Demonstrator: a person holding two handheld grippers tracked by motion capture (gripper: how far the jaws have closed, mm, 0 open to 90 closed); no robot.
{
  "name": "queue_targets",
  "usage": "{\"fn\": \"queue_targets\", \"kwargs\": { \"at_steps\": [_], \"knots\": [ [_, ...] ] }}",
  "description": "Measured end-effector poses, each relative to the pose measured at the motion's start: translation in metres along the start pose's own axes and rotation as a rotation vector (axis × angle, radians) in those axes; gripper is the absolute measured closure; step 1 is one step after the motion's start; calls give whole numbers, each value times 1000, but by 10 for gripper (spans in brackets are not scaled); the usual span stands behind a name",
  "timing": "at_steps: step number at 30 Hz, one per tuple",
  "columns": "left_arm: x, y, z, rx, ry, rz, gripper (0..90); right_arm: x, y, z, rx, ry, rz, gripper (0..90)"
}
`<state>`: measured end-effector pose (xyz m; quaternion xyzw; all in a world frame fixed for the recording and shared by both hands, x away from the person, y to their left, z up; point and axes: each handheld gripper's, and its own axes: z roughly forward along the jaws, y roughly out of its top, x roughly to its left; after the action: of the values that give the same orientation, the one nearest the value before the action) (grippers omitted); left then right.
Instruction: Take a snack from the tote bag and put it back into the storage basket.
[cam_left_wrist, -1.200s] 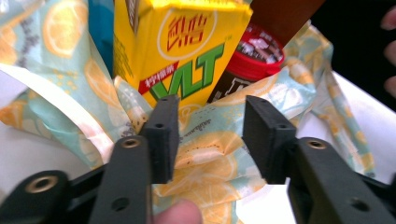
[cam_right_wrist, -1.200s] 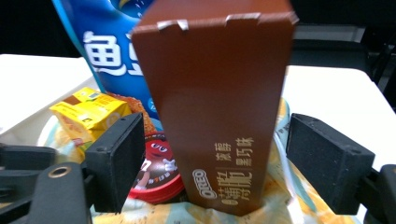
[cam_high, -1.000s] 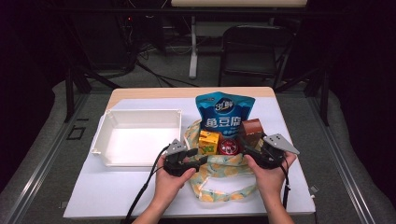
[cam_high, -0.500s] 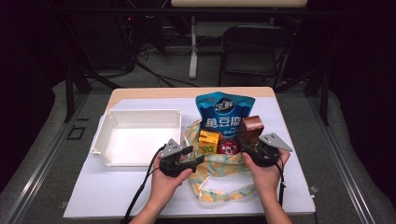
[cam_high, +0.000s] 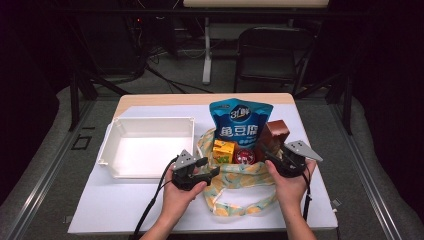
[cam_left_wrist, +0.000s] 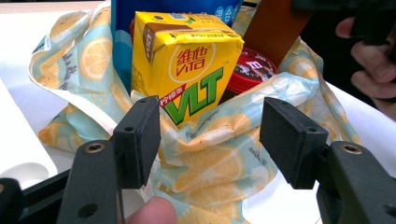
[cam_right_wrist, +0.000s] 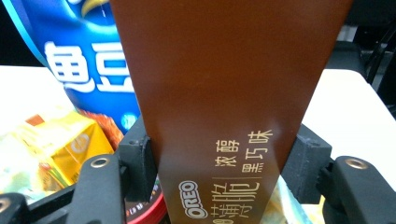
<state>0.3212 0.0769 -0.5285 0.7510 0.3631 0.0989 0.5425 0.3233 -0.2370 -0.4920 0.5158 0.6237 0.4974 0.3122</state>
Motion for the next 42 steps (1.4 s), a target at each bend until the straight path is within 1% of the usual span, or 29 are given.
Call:
{"fn": "queue_targets", "kwargs": {
  "at_steps": [2,4,5,6,7,8,10,11,12,13,14,15,17,19,20,24,25,28,29,30,31,32,33,35,36,39,40,41,42],
  "knots": [
    [0,1,-1,1,-12,5,385,-1,6,-5,-4,14,4,377],
    [-3,1,0,-15,4,10,383,-1,11,-9,-17,16,4,377],
    [-4,2,0,-18,5,18,380,-1,13,-11,-19,15,1,377],
    [-4,2,-1,-17,-7,26,378,0,15,-13,-27,14,5,377],
    [-5,3,-1,-22,-11,24,377,0,18,-16,-28,18,5,377],
    [-6,4,-1,-26,0,26,376,1,20,-18,-37,20,7,377],
    [-7,6,0,-30,1,32,375,4,25,-22,-42,16,-4,377],
    [-7,7,-1,-20,-17,37,375,5,27,-24,-46,19,-8,377],
    [-9,7,0,-33,0,35,375,6,29,-25,-52,18,-12,377],
    [-9,8,-1,-32,0,41,375,6,31,-27,-56,21,-8,377],
    [-9,9,-1,-26,-17,45,375,7,33,-28,-55,28,-5,377],
    [-10,10,0,-32,1,47,374,7,35,-30,-60,29,-3,377],
    [-10,12,-1,-29,-14,54,371,8,37,-32,-56,29,-4,377],
    [-12,13,-1,-40,-2,55,365,10,39,-34,-61,33,1,377],
    [-11,13,-1,-35,-21,60,361,10,40,-35,-61,38,0,377],
    [-15,15,-1,-48,-6,71,329,14,42,-38,-59,46,-3,377],
    [-15,16,-2,-45,-25,79,322,15,42,-39,-59,52,-4,377],
    [-18,18,-2,-57,-32,98,297,19,43,-40,-56,64,-5,377],
    [-20,19,-2,-58,-31,103,295,20,44,-41,-57,66,-5,377],
    [-22,20,-1,-67,-14,107,292,22,45,-42,-59,71,-4,377],
    [-22,21,-1,-68,-30,109,291,23,46,-43,-57,77,-7,377],
    [-24,22,0,-70,-25,112,291,25,47,-44,-60,83,-7,377],
    [-24,24,0,-68,-36,118,290,27,48,-45,-60,88,-7,377],
    [-27,26,1,-77,-29,126,289,30,49,-46,-63,99,-5,377],
    [-27,27,1,-74,-50,129,289,32,50,-47,-63,105,-6,377],
    [-30,30,3,-75,-57,140,287,38,50,-48,-56,124,-15,377],
    [-30,30,3,-64,-91,145,285,40,50,-48,-52,133,-16,377],
    [-32,30,4,-71,-73,147,284,42,50,-48,-54,140,-16,377],
    [-31,30,4,-65,-100,152,282,44,50,-49,-50,147,-17,377]
  ]
}}
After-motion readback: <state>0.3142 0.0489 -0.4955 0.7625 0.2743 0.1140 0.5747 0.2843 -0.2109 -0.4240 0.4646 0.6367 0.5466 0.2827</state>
